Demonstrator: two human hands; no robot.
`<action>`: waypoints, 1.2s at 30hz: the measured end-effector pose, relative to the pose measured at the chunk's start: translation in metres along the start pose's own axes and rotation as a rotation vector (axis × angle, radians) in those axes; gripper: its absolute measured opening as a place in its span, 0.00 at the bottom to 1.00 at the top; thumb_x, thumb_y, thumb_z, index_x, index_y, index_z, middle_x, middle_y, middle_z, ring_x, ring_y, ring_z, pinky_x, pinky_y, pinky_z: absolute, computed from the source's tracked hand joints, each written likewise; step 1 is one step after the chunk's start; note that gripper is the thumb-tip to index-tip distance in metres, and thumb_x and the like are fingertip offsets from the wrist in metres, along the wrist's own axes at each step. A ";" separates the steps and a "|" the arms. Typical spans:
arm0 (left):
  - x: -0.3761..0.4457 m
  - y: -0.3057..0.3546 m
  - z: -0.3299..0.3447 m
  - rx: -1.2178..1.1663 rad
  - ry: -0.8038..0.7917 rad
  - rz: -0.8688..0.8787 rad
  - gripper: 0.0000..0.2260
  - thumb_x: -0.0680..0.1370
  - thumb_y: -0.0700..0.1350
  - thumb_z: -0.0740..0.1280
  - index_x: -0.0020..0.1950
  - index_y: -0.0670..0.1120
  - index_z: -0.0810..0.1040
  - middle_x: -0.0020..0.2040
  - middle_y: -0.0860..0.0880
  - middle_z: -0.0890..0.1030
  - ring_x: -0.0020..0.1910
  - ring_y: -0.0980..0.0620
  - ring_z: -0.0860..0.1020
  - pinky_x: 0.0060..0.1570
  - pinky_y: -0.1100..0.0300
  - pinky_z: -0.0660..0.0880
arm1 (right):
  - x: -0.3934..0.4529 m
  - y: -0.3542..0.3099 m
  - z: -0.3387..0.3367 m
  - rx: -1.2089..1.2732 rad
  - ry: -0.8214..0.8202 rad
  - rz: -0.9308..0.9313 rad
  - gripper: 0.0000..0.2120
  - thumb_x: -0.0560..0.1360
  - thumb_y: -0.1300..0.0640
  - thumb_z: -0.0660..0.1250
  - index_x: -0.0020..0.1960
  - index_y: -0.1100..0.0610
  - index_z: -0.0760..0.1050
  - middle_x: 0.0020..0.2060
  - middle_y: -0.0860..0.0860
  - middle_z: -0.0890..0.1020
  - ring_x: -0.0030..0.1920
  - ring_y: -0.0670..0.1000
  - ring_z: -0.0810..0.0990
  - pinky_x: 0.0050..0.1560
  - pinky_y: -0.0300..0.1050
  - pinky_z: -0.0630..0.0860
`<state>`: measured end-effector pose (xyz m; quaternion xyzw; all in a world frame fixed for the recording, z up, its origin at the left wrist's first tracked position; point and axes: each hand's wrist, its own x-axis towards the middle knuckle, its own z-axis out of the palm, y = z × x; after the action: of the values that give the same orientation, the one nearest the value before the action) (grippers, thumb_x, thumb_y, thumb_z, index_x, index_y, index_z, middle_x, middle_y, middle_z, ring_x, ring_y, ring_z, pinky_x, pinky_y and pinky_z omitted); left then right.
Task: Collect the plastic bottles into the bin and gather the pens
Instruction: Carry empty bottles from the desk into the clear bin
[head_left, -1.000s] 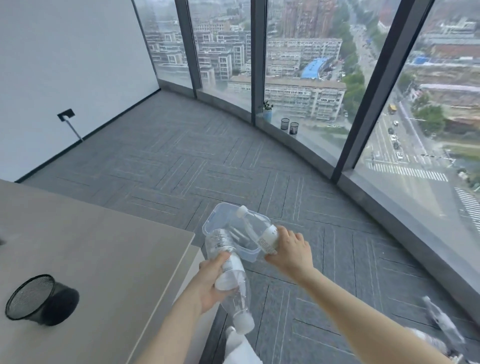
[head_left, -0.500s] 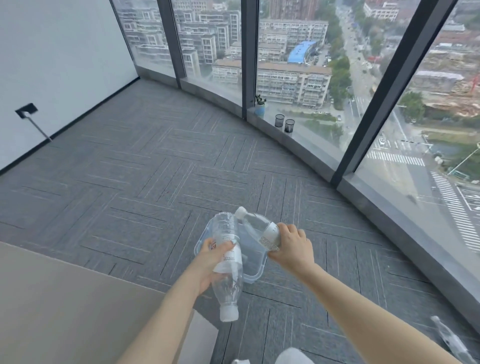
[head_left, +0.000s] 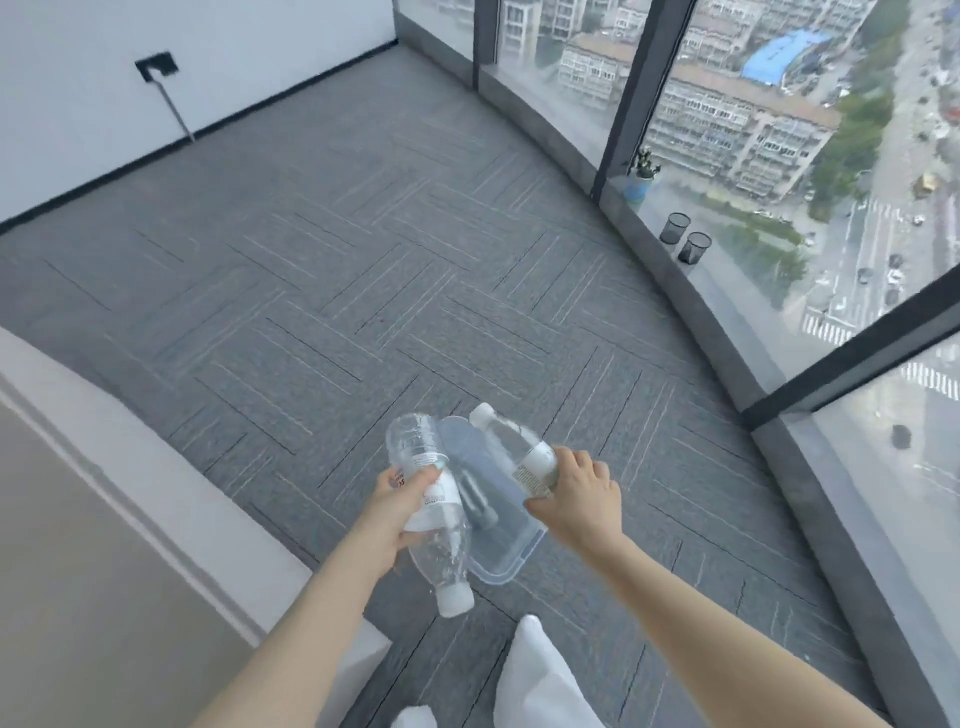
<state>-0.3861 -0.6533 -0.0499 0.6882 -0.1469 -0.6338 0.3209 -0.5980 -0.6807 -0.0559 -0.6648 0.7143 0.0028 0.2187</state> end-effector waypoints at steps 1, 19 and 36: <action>0.008 0.004 0.006 -0.014 0.027 0.013 0.26 0.73 0.52 0.69 0.68 0.50 0.64 0.60 0.43 0.76 0.51 0.45 0.78 0.47 0.50 0.78 | 0.013 0.003 0.000 -0.013 -0.025 -0.019 0.29 0.69 0.46 0.67 0.66 0.51 0.64 0.59 0.50 0.71 0.60 0.54 0.69 0.60 0.48 0.66; 0.268 -0.101 0.052 0.036 0.301 -0.077 0.28 0.75 0.48 0.68 0.71 0.49 0.58 0.53 0.50 0.68 0.47 0.50 0.71 0.44 0.56 0.67 | 0.226 0.068 0.244 0.120 -0.392 0.106 0.23 0.70 0.48 0.67 0.59 0.57 0.65 0.54 0.52 0.74 0.54 0.53 0.75 0.52 0.48 0.73; 0.431 -0.242 0.082 0.082 0.306 -0.105 0.32 0.73 0.45 0.68 0.72 0.50 0.55 0.70 0.46 0.62 0.53 0.47 0.69 0.49 0.54 0.66 | 0.292 0.141 0.452 0.121 -0.349 0.159 0.37 0.76 0.50 0.64 0.76 0.58 0.47 0.72 0.57 0.62 0.72 0.59 0.61 0.70 0.53 0.59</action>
<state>-0.4487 -0.7551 -0.5368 0.7959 -0.0857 -0.5311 0.2777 -0.5989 -0.8084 -0.5974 -0.5814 0.7147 0.0923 0.3778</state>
